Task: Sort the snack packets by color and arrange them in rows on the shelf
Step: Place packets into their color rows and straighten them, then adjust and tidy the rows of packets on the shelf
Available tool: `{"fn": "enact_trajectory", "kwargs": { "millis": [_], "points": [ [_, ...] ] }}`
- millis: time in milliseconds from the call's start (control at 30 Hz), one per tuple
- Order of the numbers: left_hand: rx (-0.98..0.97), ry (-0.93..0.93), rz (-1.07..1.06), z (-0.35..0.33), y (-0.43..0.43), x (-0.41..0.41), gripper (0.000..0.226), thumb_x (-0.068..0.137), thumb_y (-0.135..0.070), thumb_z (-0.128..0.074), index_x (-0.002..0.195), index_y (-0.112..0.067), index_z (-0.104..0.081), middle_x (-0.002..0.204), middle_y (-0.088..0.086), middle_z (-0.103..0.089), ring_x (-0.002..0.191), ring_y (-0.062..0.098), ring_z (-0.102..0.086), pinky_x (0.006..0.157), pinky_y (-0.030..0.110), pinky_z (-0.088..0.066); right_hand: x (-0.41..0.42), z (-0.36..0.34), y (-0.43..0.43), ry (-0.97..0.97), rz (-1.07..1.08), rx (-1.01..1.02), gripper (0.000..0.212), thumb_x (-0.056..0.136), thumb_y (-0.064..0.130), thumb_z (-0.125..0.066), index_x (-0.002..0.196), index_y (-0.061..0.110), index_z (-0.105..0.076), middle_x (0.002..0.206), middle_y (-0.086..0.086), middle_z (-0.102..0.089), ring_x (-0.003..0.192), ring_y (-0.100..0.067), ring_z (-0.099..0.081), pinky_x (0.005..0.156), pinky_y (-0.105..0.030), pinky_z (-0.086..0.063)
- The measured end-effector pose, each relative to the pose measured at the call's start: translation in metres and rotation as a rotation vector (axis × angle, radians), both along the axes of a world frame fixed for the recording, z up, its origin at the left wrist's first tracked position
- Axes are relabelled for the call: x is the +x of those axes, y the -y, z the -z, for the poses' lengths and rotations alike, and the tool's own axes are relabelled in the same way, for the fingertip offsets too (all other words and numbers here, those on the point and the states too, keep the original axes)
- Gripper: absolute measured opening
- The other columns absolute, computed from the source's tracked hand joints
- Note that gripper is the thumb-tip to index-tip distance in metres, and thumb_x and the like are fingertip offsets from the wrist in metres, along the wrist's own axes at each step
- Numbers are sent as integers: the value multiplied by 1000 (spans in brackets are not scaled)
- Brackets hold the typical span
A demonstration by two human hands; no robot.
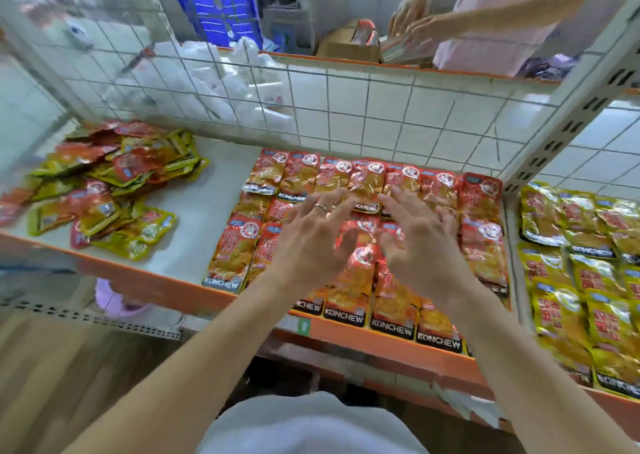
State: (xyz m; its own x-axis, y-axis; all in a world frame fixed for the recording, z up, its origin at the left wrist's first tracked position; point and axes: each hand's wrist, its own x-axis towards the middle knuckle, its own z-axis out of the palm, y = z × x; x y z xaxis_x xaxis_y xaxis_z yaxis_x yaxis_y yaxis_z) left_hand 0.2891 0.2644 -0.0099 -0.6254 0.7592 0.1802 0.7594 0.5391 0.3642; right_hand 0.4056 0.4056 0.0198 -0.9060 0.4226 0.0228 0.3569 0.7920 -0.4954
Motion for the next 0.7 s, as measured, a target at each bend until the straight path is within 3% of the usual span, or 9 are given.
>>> {"fn": "enact_trajectory", "kwargs": {
  "millis": [200, 333, 533, 700],
  "points": [
    [23, -62, -183, -6, 64, -34, 55, 90, -46, -44, 139, -24, -55, 145, -5, -53, 134, 23, -46, 104, 44, -41, -50, -7, 52, -51, -123, 26, 57, 96, 35, -57, 150, 29, -40, 164, 9, -22, 153, -11, -11, 120, -50, -1],
    [46, -105, -267, -9, 102, -58, 53, 88, -42, -51, 137, -22, -56, 137, -2, -60, 123, 24, -52, 97, 44, -45, -80, -10, 90, -54, -145, 43, 56, 95, 41, -48, 149, 32, -40, 165, 12, -16, 153, -7, -6, 119, -53, -1],
    [81, -62, -286, -10, 164, -107, 60, 88, -45, -43, 141, -19, -53, 146, 1, -52, 135, 24, -42, 106, 44, -38, -135, -10, 152, -15, -207, 18, 58, 99, 38, -55, 153, 32, -33, 166, 12, -14, 152, -4, -2, 118, -49, 0],
    [129, -47, -365, 7, 220, -139, 53, 89, -38, -54, 137, -18, -56, 146, 1, -51, 137, 26, -44, 107, 50, -41, -178, 6, 199, 43, -295, 71, 60, 98, 42, -54, 153, 31, -32, 165, 11, -15, 152, -7, -6, 120, -49, -3]
  ]
}}
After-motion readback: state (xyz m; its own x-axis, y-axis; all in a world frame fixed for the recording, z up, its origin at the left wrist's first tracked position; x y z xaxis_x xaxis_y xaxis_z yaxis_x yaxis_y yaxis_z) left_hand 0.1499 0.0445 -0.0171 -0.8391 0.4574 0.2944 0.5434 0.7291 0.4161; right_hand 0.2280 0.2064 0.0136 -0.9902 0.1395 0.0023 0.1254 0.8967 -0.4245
